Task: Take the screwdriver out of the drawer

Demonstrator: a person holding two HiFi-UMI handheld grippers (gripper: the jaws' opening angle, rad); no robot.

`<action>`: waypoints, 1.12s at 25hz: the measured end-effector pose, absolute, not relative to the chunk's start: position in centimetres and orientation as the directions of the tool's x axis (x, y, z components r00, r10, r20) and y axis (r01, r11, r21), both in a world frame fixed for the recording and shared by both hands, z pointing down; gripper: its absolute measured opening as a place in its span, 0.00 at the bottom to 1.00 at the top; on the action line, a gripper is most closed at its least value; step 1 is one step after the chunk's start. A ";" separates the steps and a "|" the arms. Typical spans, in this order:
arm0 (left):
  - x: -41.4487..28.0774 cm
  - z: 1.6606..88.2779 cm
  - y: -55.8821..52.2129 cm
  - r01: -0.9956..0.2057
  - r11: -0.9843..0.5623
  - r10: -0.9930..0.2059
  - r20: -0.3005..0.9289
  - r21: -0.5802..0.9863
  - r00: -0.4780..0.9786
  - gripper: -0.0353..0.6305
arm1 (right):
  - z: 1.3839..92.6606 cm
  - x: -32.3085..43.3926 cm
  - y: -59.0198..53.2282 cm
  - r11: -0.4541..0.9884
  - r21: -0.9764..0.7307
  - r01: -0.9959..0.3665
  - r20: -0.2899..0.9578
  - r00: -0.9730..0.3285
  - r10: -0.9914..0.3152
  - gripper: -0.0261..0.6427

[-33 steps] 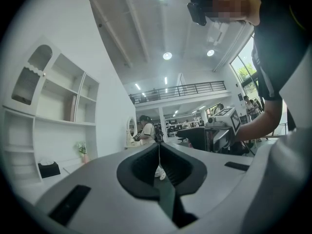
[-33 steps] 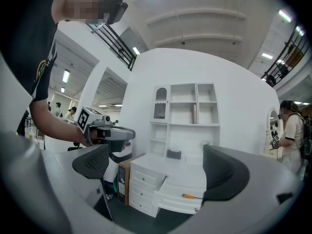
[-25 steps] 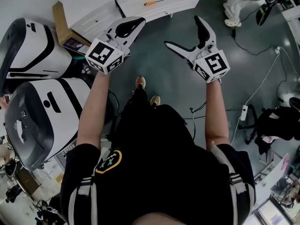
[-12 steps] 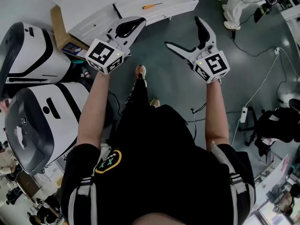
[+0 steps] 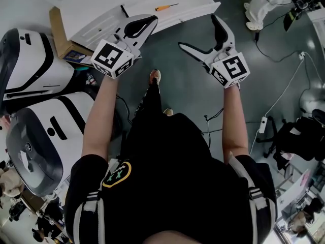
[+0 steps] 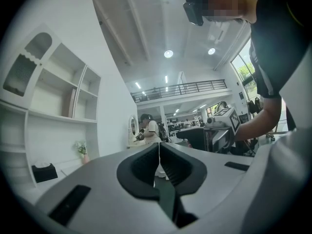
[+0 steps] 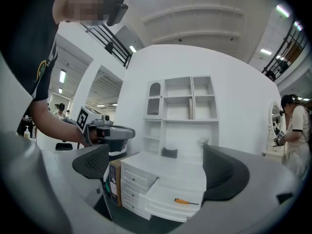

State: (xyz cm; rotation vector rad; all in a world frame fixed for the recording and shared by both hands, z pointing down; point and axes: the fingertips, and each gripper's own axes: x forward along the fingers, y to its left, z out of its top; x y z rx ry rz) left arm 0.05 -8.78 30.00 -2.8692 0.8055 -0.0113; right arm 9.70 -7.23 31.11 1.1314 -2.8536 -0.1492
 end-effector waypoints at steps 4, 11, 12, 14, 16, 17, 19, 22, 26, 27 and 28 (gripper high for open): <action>-0.3 31.1 -12.6 -0.513 -0.845 -0.515 -0.030 -0.152 0.857 0.09 | 32.1 9.3 -11.1 0.723 0.109 -0.682 0.040 -0.724 -0.689 0.92; -0.5 32.4 -18.3 -0.497 -0.854 -0.500 -0.024 -0.153 0.866 0.09 | 33.3 8.9 -17.1 0.715 0.102 -0.692 0.056 -0.714 -0.698 0.92; -0.5 32.6 -18.9 -0.493 -0.857 -0.496 -0.024 -0.152 0.868 0.09 | 33.4 8.8 -17.8 0.714 0.102 -0.693 0.058 -0.713 -0.699 0.92; -0.4 32.8 -20.2 -0.485 -0.862 -0.488 -0.023 -0.149 0.873 0.09 | 33.7 8.7 -19.2 0.712 0.105 -0.695 0.065 -0.709 -0.702 0.92; -0.5 33.2 -21.5 -0.480 -0.865 -0.482 -0.020 -0.148 0.876 0.09 | 33.9 8.6 -20.5 0.708 0.107 -0.698 0.068 -0.706 -0.705 0.92; -0.6 33.3 -22.1 -0.478 -0.866 -0.480 -0.020 -0.148 0.877 0.09 | 34.1 8.5 -21.2 0.707 0.107 -0.699 0.069 -0.704 -0.706 0.92; -0.6 33.5 -23.4 -0.474 -0.868 -0.477 -0.020 -0.147 0.879 0.09 | 34.3 8.5 -22.4 0.706 0.108 -0.700 0.074 -0.703 -0.708 0.92; -0.6 33.7 -25.0 -0.470 -0.870 -0.472 -0.021 -0.150 0.881 0.09 | 34.7 8.4 -24.0 0.705 0.117 -0.699 0.081 -0.701 -0.709 0.92; -0.6 34.3 -26.8 -0.466 -0.872 -0.468 -0.020 -0.152 0.883 0.09 | 35.6 8.2 -26.1 0.708 0.137 -0.693 0.100 -0.702 -0.706 0.92; -0.5 34.4 -27.2 -0.465 -0.873 -0.467 -0.019 -0.151 0.884 0.09 | 36.0 8.1 -26.6 0.709 0.145 -0.690 0.111 -0.701 -0.704 0.92; -0.5 34.6 -27.6 -0.463 -0.873 -0.466 -0.018 -0.150 0.885 0.09 | 36.4 8.1 -27.1 0.711 0.153 -0.686 0.123 -0.700 -0.703 0.92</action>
